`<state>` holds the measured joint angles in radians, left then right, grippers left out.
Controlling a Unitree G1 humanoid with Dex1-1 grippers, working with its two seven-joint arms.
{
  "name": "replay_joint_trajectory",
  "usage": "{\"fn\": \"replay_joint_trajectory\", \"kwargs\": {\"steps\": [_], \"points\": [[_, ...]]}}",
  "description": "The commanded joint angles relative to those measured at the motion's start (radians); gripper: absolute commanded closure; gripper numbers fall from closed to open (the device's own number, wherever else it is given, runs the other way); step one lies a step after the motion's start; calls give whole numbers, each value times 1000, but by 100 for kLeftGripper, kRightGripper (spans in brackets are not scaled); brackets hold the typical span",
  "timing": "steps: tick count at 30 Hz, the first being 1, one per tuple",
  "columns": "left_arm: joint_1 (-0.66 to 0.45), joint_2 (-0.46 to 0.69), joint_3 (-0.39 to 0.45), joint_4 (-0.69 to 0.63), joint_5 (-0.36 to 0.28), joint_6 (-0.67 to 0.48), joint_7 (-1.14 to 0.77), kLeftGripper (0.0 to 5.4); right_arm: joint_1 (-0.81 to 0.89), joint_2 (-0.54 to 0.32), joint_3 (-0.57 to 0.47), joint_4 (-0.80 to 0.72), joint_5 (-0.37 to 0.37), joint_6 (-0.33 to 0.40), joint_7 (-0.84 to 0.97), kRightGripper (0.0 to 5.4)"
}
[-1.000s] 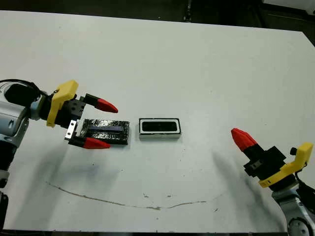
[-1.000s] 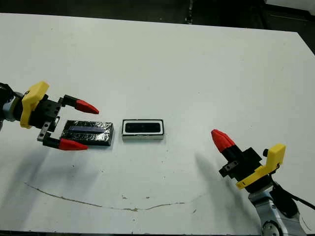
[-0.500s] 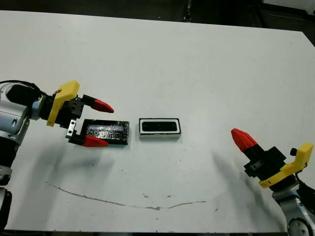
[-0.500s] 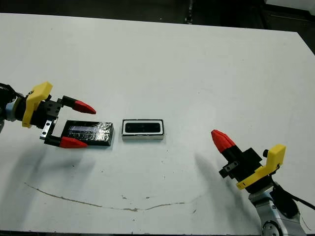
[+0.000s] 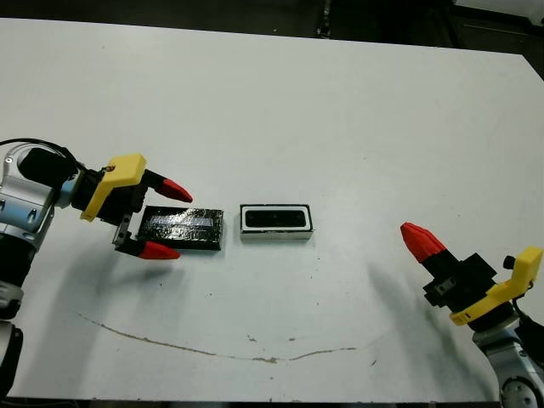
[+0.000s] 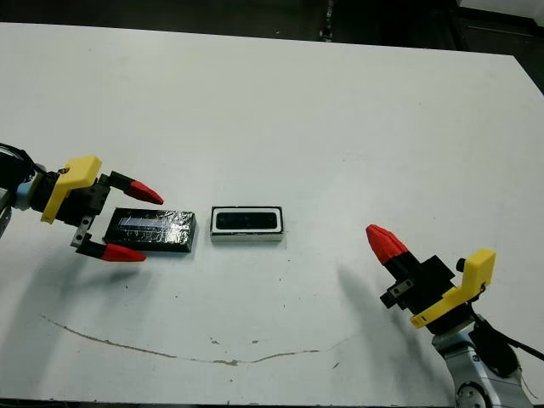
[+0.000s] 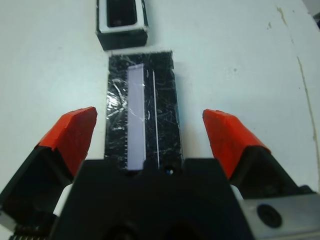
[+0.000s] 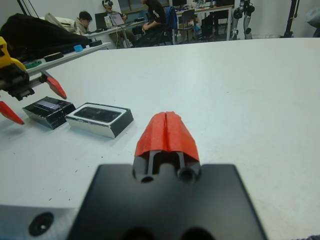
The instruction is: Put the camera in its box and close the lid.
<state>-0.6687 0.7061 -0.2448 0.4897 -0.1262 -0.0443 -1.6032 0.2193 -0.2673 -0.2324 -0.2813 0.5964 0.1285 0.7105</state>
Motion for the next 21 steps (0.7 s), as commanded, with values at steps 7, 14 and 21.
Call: {"fn": "replay_joint_trajectory", "kwargs": {"steps": [7,14,21], "points": [[-1,0,-14,23,37,55,29,0,14,-19,-5,4,-1,0,-2,538],[14,4,0,8,24,206,55,0,17,-22,-8,-2,7,15,-8,538],[19,9,-2,6,28,211,69,85,13,-22,-3,3,-2,6,-7,540]]}}
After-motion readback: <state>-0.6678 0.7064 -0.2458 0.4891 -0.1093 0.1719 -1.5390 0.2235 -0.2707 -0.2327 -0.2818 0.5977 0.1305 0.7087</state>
